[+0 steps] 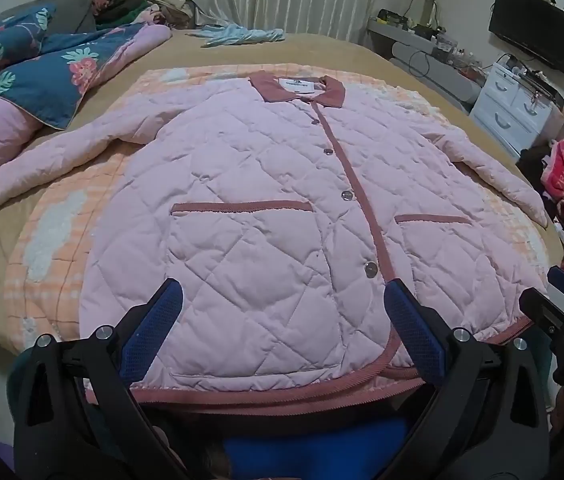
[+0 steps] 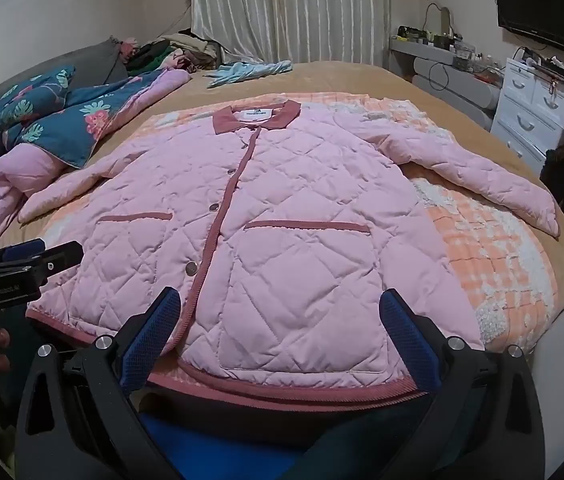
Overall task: Fold large clothes
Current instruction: 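Move both tools forward over the pink quilted jacket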
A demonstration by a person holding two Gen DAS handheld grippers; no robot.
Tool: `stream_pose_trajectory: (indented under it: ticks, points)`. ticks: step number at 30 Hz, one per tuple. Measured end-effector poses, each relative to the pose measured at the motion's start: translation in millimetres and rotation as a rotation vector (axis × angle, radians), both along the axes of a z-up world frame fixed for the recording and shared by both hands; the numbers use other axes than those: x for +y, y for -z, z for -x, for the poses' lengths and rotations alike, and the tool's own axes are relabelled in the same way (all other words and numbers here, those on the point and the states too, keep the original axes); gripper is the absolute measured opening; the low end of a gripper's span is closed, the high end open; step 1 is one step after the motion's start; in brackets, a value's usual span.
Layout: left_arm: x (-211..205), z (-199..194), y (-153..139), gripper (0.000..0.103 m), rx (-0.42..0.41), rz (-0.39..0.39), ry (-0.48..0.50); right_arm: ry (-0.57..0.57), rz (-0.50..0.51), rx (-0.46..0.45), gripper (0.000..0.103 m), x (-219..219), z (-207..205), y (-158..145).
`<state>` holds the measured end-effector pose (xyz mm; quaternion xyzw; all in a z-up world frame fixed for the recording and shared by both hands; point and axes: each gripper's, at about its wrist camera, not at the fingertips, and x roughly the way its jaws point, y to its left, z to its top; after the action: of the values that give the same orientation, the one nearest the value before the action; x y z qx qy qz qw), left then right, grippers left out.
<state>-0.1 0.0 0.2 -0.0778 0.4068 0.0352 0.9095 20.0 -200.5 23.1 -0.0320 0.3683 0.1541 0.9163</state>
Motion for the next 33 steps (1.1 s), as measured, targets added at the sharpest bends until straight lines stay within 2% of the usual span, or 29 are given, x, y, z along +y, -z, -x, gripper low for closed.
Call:
stream_pose_trajectory:
  ticks: [12, 33]
  points:
    - [0, -1, 0, 0.095, -0.005, 0.007, -0.002, -0.009, 0.011, 0.003, 0.099, 14, 0, 0]
    - [4, 0, -8, 0.094, -0.013, 0.004, -0.001, -0.029, 0.002, -0.004, 0.099, 9, 1, -5]
